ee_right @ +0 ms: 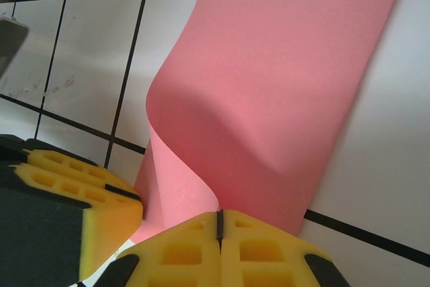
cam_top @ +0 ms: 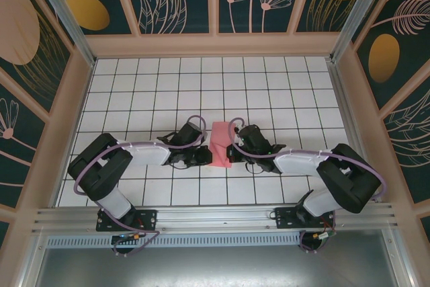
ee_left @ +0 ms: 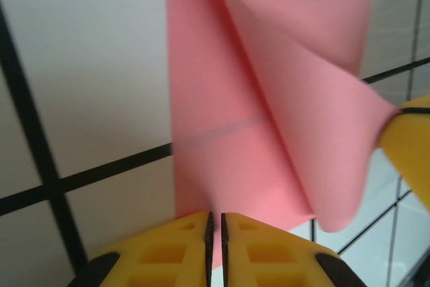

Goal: Fold a paper plane with a square sheet of paper (pick it up from the middle)

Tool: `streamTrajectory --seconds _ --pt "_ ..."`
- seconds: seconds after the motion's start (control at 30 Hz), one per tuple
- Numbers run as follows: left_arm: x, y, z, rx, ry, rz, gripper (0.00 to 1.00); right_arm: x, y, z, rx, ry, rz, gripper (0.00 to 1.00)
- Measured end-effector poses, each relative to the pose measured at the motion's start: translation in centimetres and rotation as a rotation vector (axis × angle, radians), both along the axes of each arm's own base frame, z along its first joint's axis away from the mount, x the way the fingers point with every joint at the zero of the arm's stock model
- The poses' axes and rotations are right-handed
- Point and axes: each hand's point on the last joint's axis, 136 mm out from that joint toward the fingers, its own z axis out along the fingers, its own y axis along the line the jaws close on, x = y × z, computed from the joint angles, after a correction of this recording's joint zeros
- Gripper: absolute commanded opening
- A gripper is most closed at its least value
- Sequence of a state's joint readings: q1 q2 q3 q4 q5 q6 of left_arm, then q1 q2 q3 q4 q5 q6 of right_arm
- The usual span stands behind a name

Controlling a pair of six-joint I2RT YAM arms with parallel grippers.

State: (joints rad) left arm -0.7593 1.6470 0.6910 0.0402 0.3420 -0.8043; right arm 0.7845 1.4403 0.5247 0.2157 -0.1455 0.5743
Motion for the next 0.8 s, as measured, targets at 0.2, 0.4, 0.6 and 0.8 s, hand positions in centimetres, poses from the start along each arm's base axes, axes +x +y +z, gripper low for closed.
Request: streamTrajectory --seconds 0.2,0.4,0.6,0.8 --pt "0.2 0.2 -0.1 0.03 -0.026 -0.015 0.14 0.7 0.1 0.1 -0.024 -0.013 0.002 0.06" --pt "0.8 0.8 0.0 0.086 -0.055 -0.01 0.14 0.9 0.4 0.3 -0.034 -0.021 0.015 0.07" --pt "1.3 1.6 0.0 0.136 -0.085 0.002 0.15 1.2 0.7 0.5 -0.037 -0.029 0.024 0.07" --pt "1.3 1.6 0.1 0.142 -0.09 -0.006 0.16 1.4 0.9 -0.3 -0.064 -0.02 0.038 0.07"
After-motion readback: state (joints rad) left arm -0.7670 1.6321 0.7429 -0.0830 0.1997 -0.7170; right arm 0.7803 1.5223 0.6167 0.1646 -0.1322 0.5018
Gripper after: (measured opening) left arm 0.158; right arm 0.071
